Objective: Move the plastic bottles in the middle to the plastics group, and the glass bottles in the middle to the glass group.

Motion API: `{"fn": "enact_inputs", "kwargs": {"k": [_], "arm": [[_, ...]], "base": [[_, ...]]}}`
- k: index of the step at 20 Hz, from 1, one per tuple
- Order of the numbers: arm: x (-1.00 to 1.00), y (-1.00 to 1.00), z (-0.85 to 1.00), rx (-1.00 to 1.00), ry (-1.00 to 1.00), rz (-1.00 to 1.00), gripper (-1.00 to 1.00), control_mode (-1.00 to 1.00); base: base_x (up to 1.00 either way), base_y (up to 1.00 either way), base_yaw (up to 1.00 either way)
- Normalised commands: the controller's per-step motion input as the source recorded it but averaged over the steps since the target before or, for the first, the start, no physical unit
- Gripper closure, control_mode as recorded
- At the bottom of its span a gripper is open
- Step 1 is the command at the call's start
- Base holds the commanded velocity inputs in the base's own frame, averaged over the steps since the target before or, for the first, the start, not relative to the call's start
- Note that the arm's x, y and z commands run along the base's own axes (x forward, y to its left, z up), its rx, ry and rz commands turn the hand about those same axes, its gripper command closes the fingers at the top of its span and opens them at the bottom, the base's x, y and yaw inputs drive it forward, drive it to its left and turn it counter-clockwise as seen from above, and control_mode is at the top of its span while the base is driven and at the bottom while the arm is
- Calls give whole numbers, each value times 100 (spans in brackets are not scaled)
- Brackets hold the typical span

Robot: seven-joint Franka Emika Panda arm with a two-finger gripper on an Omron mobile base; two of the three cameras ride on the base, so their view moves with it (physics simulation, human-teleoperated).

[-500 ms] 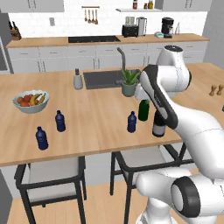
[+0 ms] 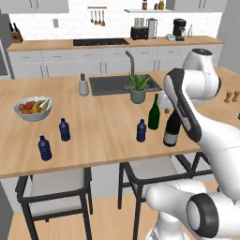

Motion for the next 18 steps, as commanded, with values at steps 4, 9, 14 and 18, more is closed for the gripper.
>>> {"fn": "enact_inputs", "kwargs": {"k": [4, 9, 14, 18], "arm": [[-7, -57, 30, 0, 13, -6, -100, -100], [2, -65, 2, 0, 11, -7, -100, -100], [32, -11, 0, 0, 7, -3, -100, -100], [54, 0, 0, 0, 4, 0, -100, -100]], "base": [[0, 0, 0], [0, 0, 0], [0, 0, 0], [0, 0, 0]]}}
